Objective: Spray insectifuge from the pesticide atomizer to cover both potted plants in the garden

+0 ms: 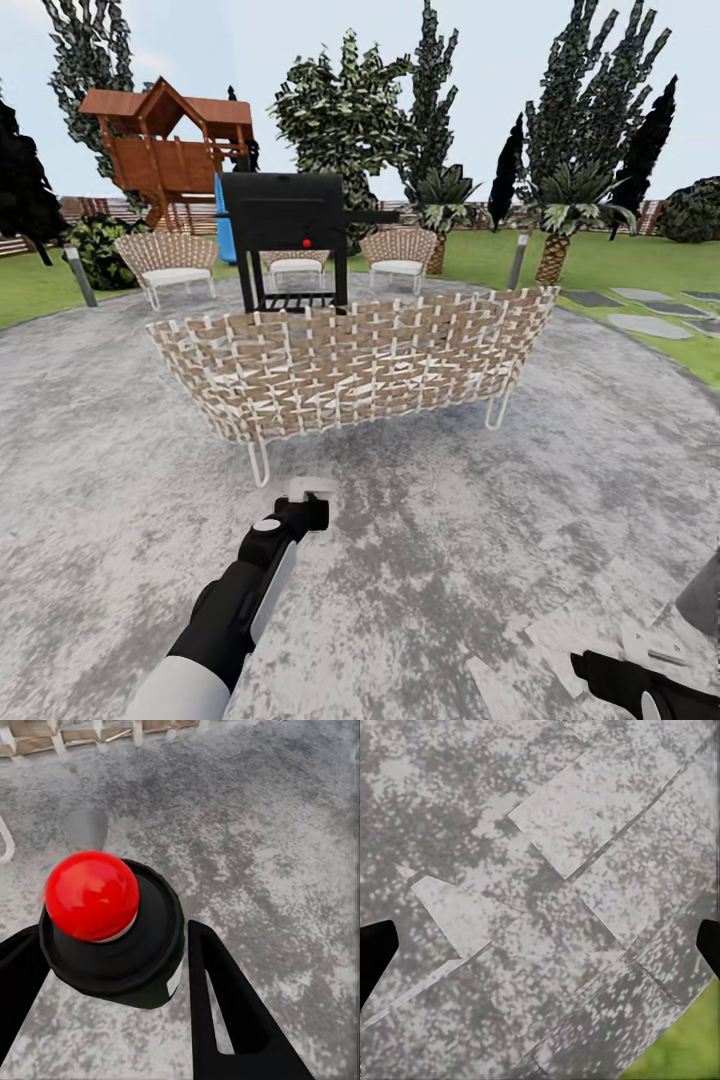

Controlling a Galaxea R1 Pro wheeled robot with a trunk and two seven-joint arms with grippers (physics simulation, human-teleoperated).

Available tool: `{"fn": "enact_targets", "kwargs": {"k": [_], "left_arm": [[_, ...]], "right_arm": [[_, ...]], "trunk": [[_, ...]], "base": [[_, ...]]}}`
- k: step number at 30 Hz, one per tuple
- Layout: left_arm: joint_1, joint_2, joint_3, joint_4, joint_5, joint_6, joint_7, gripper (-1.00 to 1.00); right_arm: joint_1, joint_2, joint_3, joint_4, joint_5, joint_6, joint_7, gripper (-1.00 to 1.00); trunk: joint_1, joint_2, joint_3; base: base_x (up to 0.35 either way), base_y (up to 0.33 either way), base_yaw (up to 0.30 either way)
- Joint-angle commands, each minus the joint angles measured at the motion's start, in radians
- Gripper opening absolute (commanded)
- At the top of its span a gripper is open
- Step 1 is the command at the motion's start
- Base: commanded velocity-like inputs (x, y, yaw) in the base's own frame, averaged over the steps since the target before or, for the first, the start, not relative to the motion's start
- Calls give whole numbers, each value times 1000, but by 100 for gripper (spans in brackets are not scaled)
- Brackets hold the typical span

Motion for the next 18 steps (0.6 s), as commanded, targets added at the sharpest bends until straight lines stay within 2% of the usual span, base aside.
{"fn": "enact_targets", "kwargs": {"k": [1,6,12,18], "left_arm": [[0,0,-2,-2,6,5,8,-100],[0,0,-2,-2,6,5,8,-100],[0,0,-2,-1,6,5,8,-100],[0,0,-2,-1,6,5,8,-100]], "right_arm": [[-1,0,0,-1,-1,5,1,100],[-1,0,0,-1,0,5,1,100],[-1,0,0,-1,0,5,1,100],[-1,0,0,-1,-1,5,1,100]], "trunk": [[0,0,0],[0,0,4],[0,0,5],[0,0,5]], "base": [[189,111,-228],[280,163,-192],[284,172,-29],[95,78,-199]]}}
